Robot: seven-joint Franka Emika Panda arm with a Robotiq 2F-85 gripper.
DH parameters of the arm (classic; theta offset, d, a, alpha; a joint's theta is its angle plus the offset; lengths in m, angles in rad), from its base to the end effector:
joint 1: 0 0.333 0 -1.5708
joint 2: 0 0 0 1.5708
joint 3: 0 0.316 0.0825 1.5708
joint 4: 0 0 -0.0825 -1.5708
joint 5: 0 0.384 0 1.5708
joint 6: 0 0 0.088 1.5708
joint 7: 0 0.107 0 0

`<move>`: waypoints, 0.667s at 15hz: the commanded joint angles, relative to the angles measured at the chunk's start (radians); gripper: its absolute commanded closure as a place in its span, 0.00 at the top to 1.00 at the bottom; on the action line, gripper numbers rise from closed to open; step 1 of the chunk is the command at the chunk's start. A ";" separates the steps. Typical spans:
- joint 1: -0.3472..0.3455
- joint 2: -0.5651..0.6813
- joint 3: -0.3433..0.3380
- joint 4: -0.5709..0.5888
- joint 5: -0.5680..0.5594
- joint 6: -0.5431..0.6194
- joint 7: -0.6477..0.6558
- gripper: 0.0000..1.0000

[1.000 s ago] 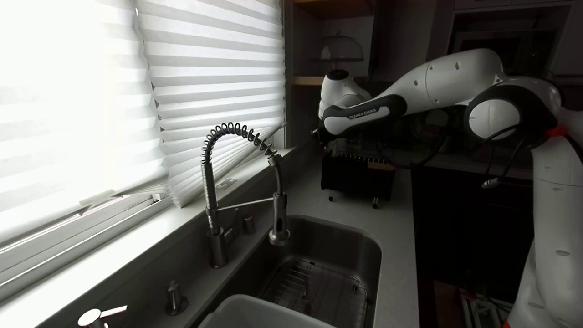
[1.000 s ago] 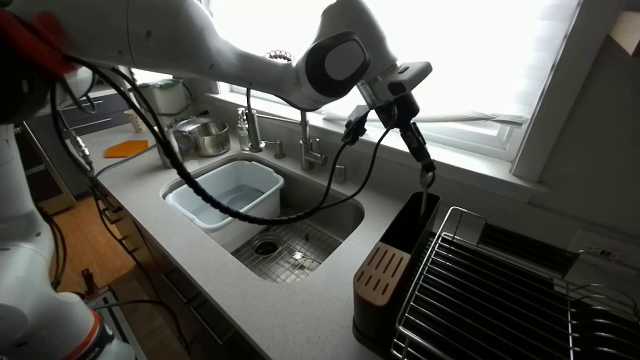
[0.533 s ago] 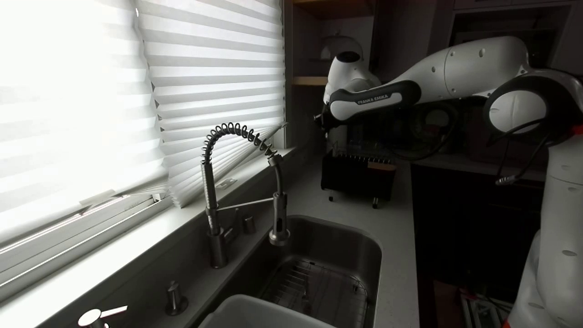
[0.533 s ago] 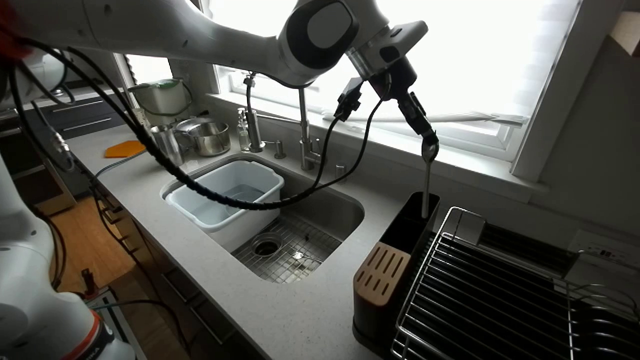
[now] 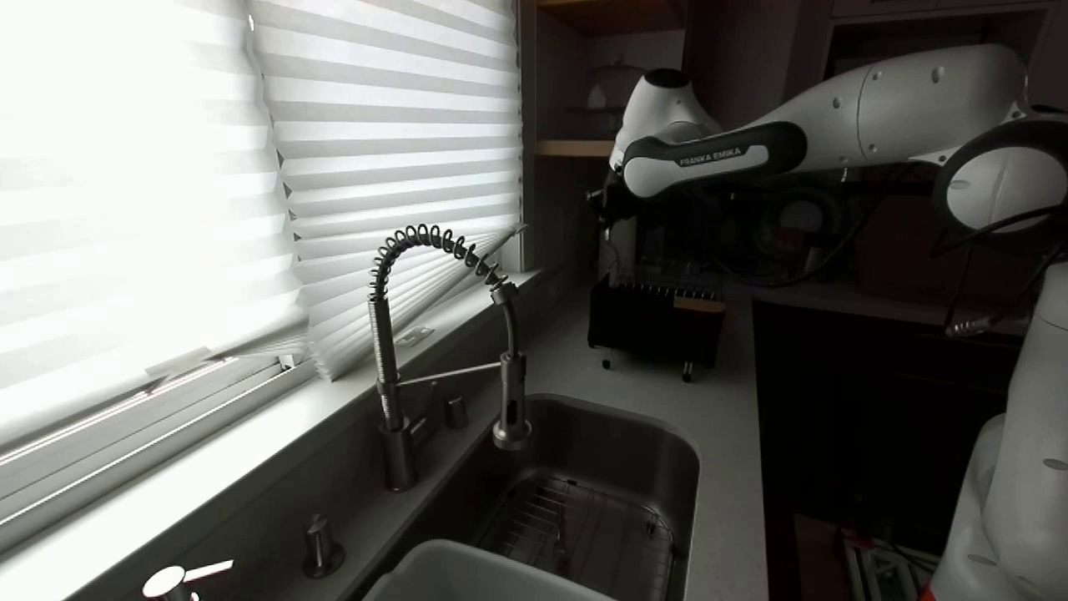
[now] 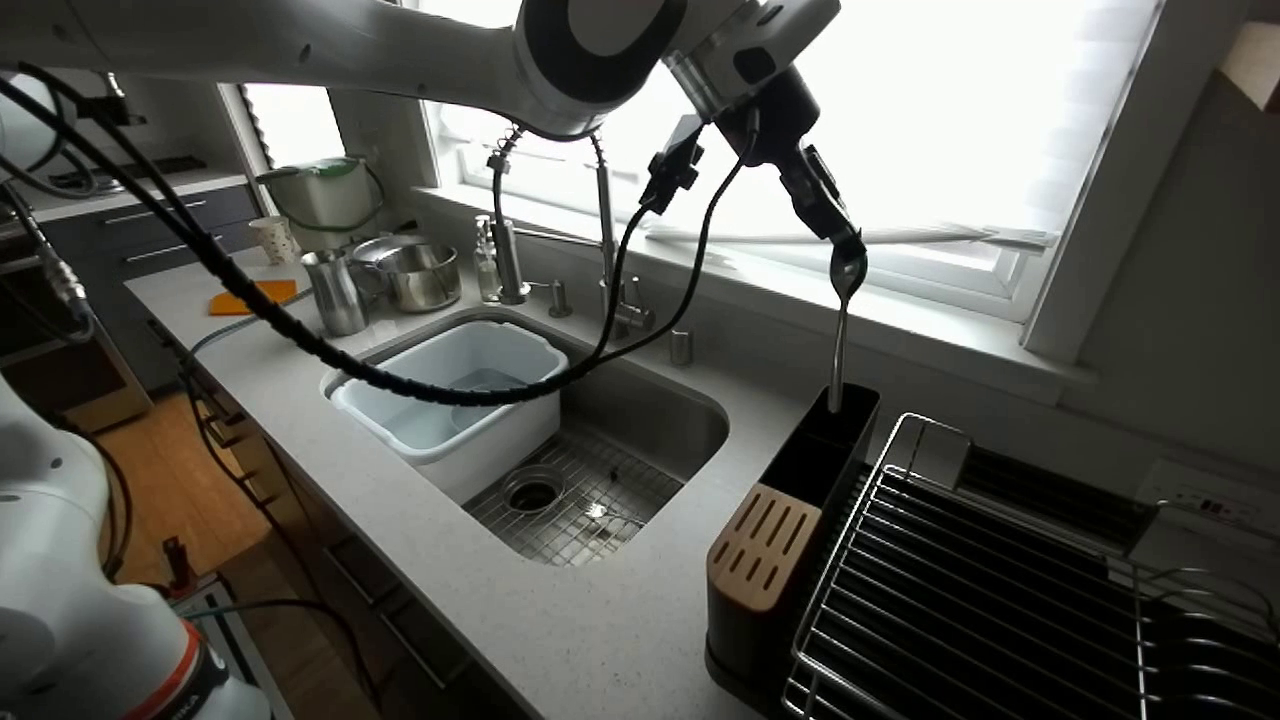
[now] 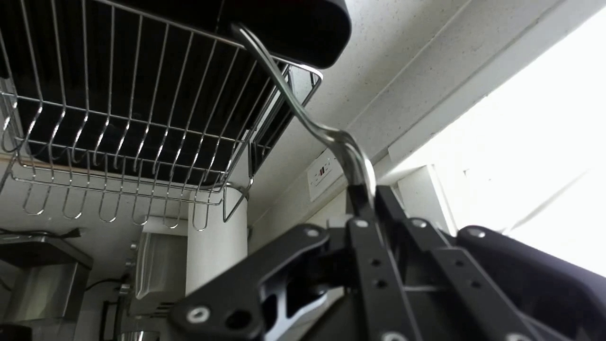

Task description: Move the fork and spoon to the middle compartment of the utensil drying rack

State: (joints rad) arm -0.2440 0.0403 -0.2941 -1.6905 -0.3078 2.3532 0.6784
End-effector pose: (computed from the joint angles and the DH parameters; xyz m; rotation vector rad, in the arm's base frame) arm 0.5328 -0.3187 0.6318 2.3717 -1.3975 0.9121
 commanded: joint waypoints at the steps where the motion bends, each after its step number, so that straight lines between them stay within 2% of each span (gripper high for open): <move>1: -0.018 -0.059 0.000 -0.076 0.066 0.003 -0.061 0.02; 10: -0.063 -0.068 -0.018 -0.109 0.132 -0.004 -0.134 0.02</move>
State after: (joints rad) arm -0.2964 -0.0076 -0.3059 -1.7683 -0.2076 2.3533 0.5799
